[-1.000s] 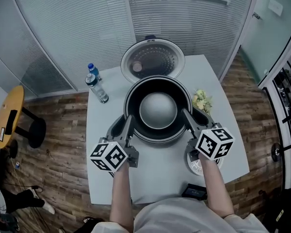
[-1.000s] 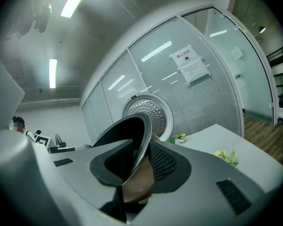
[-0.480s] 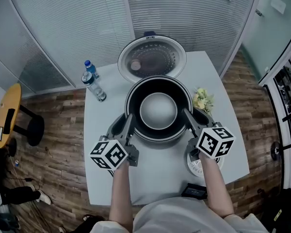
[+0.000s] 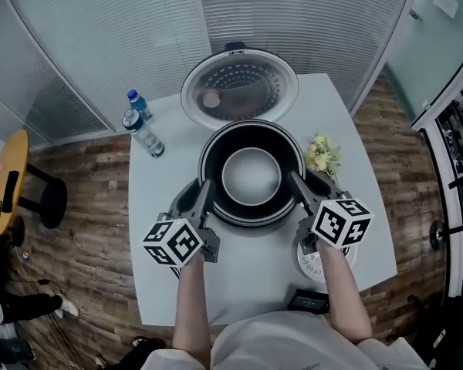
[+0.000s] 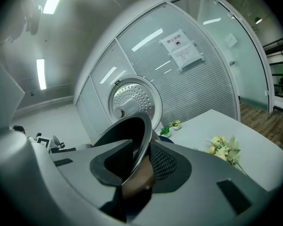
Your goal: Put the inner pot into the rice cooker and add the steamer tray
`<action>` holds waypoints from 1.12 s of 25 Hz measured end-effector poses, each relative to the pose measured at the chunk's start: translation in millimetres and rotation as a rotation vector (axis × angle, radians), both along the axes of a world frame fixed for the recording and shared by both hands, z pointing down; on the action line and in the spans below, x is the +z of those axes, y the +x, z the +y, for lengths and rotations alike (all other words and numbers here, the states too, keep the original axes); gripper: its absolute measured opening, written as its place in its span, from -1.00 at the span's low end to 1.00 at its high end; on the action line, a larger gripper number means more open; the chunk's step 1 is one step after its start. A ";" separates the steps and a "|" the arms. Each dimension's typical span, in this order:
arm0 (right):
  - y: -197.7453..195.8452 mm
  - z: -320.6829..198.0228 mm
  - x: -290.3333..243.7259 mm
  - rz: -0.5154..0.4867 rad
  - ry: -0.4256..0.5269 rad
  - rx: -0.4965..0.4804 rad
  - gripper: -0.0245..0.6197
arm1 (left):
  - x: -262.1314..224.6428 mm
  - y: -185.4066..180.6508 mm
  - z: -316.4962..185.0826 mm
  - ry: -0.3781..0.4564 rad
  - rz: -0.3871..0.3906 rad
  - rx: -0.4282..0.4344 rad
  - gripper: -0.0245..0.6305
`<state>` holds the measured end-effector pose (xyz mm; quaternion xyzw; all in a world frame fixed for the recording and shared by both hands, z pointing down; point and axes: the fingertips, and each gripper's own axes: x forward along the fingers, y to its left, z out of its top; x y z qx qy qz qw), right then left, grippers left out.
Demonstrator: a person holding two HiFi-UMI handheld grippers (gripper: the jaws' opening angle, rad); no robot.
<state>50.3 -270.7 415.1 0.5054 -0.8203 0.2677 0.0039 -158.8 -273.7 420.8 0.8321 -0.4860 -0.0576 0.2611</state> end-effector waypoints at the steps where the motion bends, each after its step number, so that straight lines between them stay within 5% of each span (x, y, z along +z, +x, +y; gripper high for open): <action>1: 0.1 -1.2 1.8 -0.001 -0.005 0.000 -0.56 | 1.8 0.2 -1.4 -0.005 -0.002 0.001 -0.65; 28: -0.7 -18.5 51.9 0.028 -0.128 -0.016 -0.50 | 55.1 3.6 -21.3 -0.127 -0.188 0.023 -0.59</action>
